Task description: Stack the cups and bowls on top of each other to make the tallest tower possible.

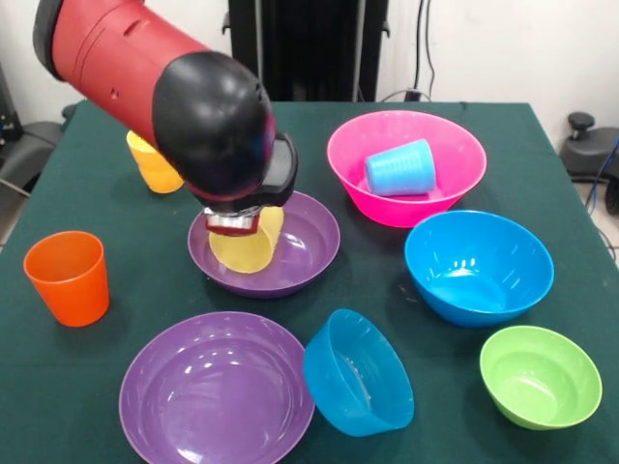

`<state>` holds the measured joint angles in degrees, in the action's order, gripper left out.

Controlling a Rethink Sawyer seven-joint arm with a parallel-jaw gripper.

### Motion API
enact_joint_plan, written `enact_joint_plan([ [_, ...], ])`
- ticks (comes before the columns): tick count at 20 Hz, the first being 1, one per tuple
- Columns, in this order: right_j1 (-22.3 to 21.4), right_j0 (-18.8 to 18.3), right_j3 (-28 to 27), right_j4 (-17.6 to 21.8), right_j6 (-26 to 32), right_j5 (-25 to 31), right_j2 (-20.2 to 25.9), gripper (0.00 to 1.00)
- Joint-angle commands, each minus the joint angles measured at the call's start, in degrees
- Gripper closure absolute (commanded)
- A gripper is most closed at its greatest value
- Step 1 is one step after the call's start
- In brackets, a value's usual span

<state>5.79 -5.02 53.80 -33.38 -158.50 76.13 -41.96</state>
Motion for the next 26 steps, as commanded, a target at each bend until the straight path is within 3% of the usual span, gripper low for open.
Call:
enact_joint_plan([
  [1, 2.7, -1.51, -5.7, 2.47, -11.07, 10.99, 3.48, 0.0],
  [7, 4.13, -2.42, -8.63, 4.09, -7.72, 16.37, 2.18, 0.0],
  [11, 4.11, -3.7, -11.36, 5.87, -4.17, 25.58, 1.58, 0.0],
  [16, 4.22, -3.49, -12.22, 7.26, -3.35, 25.9, 0.68, 0.0],
  [17, 4.14, -3.33, -12.16, 7.4, -3.79, 25.54, 0.38, 1.0],
  [26, 3.41, -2.48, -11.42, 7.59, -5.68, 22.85, -0.59, 1.0],
])
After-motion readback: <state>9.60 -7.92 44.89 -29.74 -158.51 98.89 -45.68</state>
